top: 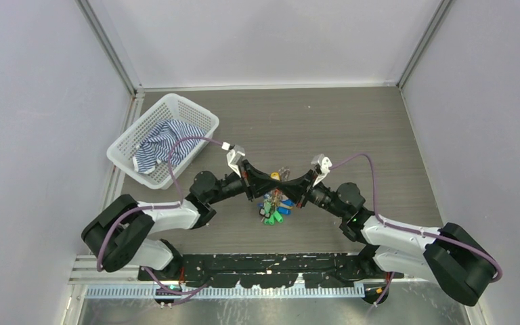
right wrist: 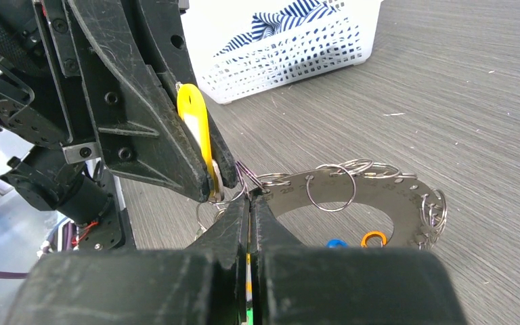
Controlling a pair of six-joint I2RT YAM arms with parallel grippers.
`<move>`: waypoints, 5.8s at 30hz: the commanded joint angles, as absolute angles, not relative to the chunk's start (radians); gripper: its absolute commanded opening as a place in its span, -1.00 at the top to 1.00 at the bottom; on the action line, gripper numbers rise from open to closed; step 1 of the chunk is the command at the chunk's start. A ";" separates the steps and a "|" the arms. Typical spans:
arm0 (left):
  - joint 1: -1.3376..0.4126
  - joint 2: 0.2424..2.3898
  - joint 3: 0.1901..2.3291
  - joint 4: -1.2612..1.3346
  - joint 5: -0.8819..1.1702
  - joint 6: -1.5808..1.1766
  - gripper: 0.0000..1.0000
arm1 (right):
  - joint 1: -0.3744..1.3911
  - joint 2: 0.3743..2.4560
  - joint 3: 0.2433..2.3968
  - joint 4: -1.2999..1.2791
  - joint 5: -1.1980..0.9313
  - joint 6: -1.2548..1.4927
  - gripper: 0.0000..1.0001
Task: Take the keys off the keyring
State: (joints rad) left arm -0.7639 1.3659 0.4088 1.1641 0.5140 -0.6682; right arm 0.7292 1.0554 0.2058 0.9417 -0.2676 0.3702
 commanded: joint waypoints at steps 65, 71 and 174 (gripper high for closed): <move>-0.887 1.014 0.633 0.310 0.166 -0.325 0.99 | 0.751 0.899 0.237 0.885 -0.121 0.259 0.11; -0.886 0.992 0.606 0.362 0.146 -0.384 0.99 | 0.751 0.894 0.159 0.984 -0.124 0.296 0.07; -0.691 1.066 0.495 0.588 0.633 -0.463 0.99 | 0.936 0.871 0.379 0.667 0.020 0.078 0.98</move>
